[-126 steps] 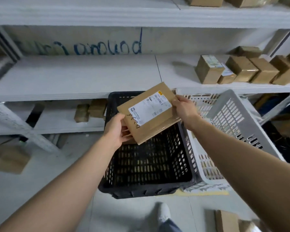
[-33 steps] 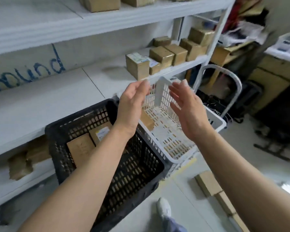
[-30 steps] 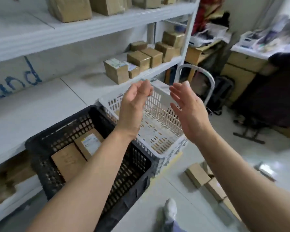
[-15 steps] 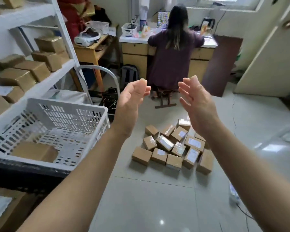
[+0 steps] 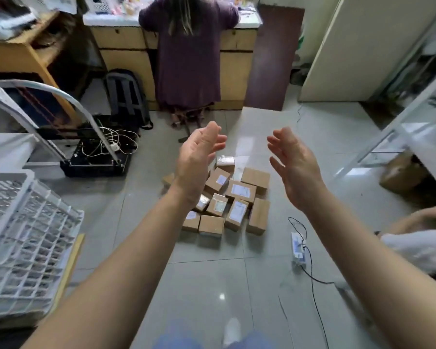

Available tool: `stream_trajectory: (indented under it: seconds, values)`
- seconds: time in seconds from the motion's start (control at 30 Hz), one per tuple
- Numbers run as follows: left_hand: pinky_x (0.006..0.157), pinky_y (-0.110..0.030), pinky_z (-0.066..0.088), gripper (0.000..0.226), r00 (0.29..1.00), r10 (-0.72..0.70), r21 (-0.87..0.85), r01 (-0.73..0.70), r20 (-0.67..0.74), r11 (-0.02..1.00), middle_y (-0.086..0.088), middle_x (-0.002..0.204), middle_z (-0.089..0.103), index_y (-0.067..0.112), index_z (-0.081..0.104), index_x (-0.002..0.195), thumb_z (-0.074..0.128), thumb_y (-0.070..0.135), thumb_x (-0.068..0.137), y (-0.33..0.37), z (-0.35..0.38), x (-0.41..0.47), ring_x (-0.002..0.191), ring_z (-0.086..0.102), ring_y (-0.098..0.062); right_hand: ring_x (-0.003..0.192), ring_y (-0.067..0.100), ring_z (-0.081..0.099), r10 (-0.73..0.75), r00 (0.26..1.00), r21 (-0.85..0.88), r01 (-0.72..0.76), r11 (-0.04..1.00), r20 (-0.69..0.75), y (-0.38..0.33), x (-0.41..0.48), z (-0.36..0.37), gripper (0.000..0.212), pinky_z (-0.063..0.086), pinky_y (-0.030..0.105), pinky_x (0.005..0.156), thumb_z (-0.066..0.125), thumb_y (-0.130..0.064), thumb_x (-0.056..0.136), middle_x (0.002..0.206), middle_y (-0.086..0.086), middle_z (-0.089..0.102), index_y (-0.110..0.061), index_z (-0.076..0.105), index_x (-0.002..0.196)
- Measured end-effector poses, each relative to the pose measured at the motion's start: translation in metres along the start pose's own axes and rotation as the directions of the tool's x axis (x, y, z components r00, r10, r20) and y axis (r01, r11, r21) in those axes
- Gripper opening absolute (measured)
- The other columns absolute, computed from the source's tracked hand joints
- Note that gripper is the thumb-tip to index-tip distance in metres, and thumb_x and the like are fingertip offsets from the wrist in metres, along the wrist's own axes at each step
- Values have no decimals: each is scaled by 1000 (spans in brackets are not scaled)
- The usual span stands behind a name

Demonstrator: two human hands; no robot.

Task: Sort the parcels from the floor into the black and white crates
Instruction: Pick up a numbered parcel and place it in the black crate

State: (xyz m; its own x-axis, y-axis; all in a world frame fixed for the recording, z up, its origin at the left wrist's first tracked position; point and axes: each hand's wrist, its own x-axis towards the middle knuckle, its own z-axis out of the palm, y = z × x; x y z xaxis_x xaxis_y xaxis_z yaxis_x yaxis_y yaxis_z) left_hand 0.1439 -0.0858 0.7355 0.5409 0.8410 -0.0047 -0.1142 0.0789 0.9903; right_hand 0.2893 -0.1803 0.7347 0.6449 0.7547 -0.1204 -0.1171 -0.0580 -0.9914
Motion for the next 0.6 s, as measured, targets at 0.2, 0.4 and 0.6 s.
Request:
stream_trajectory:
  seconds: [0.2, 0.4, 0.6]
  values:
    - [93, -32, 46, 48, 993, -116, -10, 116, -6, 993, -4, 104, 68, 16, 62, 103, 46, 57, 83, -45, 33, 42, 100, 65, -16, 109, 10, 58, 100, 994, 4, -100, 995, -32, 29, 50, -38, 33, 45, 33, 97, 51, -56, 86, 114, -3, 62, -27, 60, 99]
    - [95, -34, 46, 44, 979, -199, -1, 199, -53, 980, -1, 102, 67, 20, 63, 98, 46, 58, 83, -81, 30, 99, 101, 64, -18, 106, 9, 60, 178, 983, -20, -179, 984, -45, 66, 108, -31, 30, 46, 28, 84, 55, -58, 85, 107, -7, 65, -30, 63, 93]
    - [95, -34, 45, 42, 962, -250, 13, 253, -111, 967, -4, 102, 66, 17, 61, 99, 44, 54, 89, -114, 15, 163, 101, 63, -19, 91, 2, 64, 252, 966, -47, -254, 966, -54, 100, 174, -21, 26, 49, 21, 75, 53, -53, 89, 92, -13, 68, -29, 63, 92]
